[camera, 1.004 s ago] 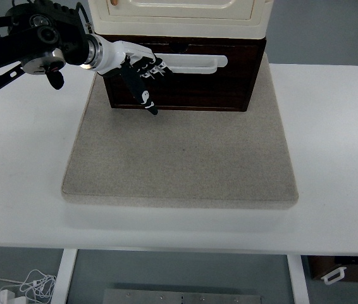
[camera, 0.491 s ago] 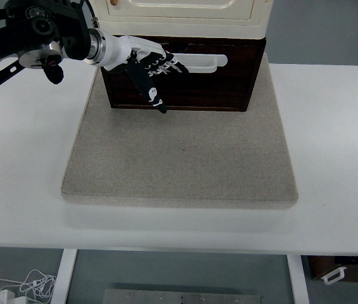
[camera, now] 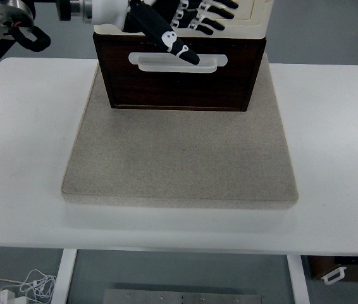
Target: Close drawer under combined cabinet
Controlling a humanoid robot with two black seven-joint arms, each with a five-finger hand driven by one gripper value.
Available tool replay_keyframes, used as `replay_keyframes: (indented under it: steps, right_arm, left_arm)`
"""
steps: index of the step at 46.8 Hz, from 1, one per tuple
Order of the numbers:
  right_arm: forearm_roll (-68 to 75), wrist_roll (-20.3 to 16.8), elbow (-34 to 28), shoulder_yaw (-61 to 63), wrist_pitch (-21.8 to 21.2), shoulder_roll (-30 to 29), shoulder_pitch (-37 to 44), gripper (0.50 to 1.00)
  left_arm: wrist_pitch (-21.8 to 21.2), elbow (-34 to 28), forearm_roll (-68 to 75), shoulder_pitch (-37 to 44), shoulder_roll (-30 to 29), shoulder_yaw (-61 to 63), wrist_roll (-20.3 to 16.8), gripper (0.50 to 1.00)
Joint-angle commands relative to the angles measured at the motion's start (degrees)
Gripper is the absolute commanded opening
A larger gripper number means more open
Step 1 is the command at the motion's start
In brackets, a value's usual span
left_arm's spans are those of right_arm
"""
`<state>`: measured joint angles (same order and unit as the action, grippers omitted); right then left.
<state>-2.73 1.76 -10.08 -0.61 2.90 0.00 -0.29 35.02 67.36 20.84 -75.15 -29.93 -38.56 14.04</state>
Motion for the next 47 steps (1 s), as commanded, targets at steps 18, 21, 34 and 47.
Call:
replay_keyframes:
  steps: [18,21,34,47]
  right_arm:
    - [0.0,0.0,0.1,0.0,0.0,0.0,0.0,0.952]
    - [0.0,0.0,0.0,0.0,0.0,0.0,0.0,0.952]
    - [0.0,0.0,0.1,0.0,0.0,0.0,0.0,0.952]
    - [0.0,0.0,0.0,0.0,0.0,0.0,-0.1,0.952]
  left_arm:
    - [-10.8,-2.1,-5.6,2.7,0.0,-15.0,-9.8,1.0]
    - [-14.6,-3.0,-7.7,2.7,0.0,-16.7,-10.7,1.0]
    - [-23.5,-10.9,-10.9,2.7,-0.7,-26.2,-12.5,1.0]
    - [-29.5,-22.4,-11.0,2.7,-0.9,-25.9,-12.5,1.0]
